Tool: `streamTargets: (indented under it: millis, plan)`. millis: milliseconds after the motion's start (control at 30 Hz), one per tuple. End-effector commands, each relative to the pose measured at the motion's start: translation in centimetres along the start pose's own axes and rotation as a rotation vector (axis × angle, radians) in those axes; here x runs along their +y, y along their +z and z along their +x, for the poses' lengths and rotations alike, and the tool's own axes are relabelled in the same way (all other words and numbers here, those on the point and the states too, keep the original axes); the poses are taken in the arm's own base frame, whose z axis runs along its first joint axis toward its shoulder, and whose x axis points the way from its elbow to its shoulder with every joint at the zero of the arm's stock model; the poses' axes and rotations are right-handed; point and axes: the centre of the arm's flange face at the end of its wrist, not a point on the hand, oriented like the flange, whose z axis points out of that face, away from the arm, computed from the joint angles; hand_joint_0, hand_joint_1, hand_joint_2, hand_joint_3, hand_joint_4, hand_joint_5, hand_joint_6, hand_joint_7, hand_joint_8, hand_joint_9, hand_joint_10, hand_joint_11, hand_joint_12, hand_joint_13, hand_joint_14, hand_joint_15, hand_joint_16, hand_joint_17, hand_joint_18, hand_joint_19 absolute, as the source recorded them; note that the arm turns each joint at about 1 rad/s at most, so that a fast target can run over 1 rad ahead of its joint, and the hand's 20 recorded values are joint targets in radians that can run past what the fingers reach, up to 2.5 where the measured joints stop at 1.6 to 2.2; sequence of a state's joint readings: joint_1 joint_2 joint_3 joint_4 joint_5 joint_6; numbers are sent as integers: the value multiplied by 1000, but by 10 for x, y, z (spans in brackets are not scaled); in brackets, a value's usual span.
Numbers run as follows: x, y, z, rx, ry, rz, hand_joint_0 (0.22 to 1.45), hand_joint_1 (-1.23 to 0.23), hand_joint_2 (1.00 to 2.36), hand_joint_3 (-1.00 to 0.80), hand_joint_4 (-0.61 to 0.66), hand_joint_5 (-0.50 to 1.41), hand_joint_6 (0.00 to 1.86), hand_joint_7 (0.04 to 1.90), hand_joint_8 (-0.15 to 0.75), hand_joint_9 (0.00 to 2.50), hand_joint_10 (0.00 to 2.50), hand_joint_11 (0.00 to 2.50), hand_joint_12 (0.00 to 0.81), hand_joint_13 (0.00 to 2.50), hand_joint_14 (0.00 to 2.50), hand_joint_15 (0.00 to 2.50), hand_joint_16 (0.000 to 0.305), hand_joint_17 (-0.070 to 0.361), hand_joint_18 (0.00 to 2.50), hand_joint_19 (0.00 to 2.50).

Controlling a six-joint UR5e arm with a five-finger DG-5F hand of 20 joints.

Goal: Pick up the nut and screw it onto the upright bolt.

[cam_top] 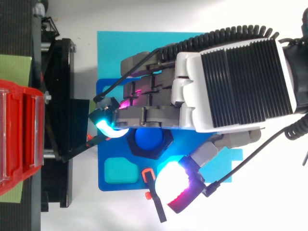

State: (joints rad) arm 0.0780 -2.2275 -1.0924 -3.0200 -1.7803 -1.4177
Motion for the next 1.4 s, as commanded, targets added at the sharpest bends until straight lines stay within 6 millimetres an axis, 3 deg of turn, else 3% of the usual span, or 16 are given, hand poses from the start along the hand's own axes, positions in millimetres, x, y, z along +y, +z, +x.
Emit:
streamTargets:
  millis: [0, 233, 433, 667, 933, 1000, 1100, 1167, 1233, 1367]
  plan:
    - [0, 0, 0, 3, 1, 1, 504, -217, 1000, -500, 178, -101, 502, 720, 205, 786, 0, 0, 200, 741, 0, 0, 22, 50, 486, 50]
    - [-2, -1, 0, 4, 1, 1, 507, -217, 1000, -500, 222, -69, 504, 965, 213, 793, 0, 0, 204, 755, 0, 0, 22, 49, 490, 51]
    - [-6, -4, 2, 16, 1, 6, 515, -224, 1000, -500, 182, -29, 503, 1321, 228, 839, 0, 0, 202, 781, 0, 0, 20, 45, 512, 52]
    - [-13, -8, 0, 22, -8, 5, 522, -237, 1000, -500, 163, -2, 500, 1508, 238, 891, 0, 0, 195, 832, 0, 0, 18, 40, 568, 65]
    - [-27, -15, -1, 24, -32, 4, 533, -271, 1000, -500, 115, 58, 543, 1510, 248, 1138, 0, 0, 161, 971, 0, 0, 14, 31, 743, 108]
    - [-29, -17, -2, 25, -36, 1, 537, -282, 1000, -500, 88, 63, 595, 1359, 249, 1279, 0, 0, 145, 1043, 0, 0, 12, 27, 832, 140]
    - [-36, -19, -9, 14, -55, -4, 539, -288, 1000, -500, 84, 69, 599, 1319, 243, 1365, 0, 0, 137, 1090, 0, 0, 10, 23, 855, 160]
    - [-37, -20, -14, 14, -58, -4, 539, -289, 1000, -500, 88, 70, 595, 1330, 244, 1371, 0, 0, 136, 1096, 0, 0, 10, 23, 857, 163]
    - [-39, -20, -17, 16, -62, -4, 538, -288, 1000, -500, 121, 75, 500, 1542, 252, 1327, 0, 0, 144, 1062, 0, 0, 12, 27, 830, 151]
    - [-42, -21, -33, 12, -74, 0, 530, -282, 1000, -500, 184, 18, 504, 1385, 264, 1281, 0, 0, 154, 1026, 0, 0, 14, 33, 777, 143]
